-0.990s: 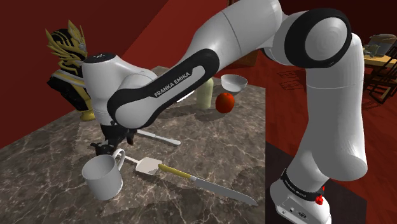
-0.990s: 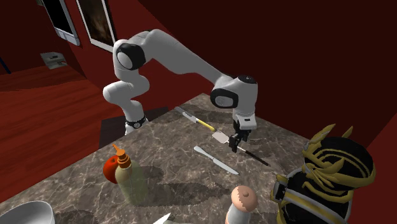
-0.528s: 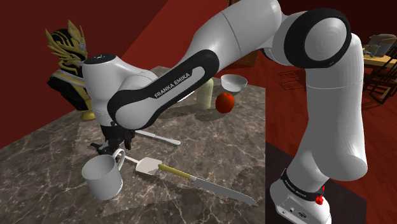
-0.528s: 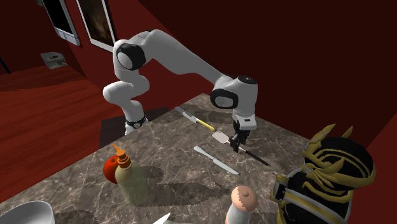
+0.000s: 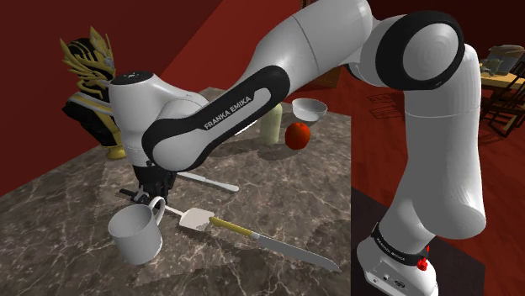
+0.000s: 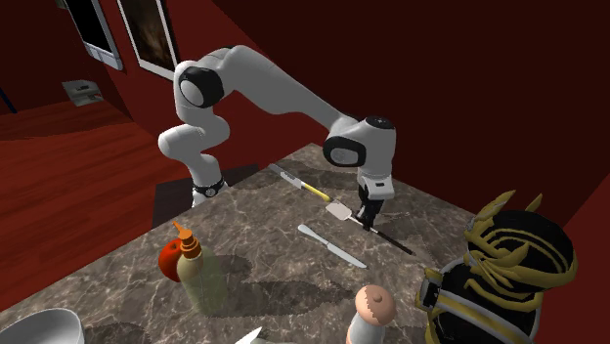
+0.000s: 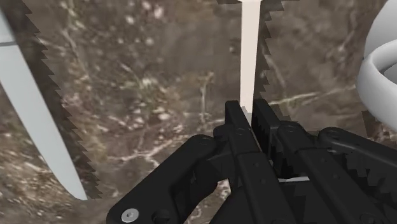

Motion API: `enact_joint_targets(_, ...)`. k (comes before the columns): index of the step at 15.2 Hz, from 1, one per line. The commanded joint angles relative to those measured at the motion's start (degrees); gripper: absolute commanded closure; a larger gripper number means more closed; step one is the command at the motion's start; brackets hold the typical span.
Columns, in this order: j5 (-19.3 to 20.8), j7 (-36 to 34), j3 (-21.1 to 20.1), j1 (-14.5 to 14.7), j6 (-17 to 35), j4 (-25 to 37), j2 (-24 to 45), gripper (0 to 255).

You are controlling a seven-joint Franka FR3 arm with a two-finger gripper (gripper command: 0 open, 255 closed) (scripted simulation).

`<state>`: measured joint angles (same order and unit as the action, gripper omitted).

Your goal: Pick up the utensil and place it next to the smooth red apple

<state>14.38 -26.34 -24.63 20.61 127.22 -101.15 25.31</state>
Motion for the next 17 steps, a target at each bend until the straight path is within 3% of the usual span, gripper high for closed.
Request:
enact_joint_targets(1,0.0,0.0,0.0,0.0,0.0,0.0,0.0,255)
enact_joint_targets(17,-3.06,2.13,-1.47,-0.76,-10.18,5.79,-4.88,255)
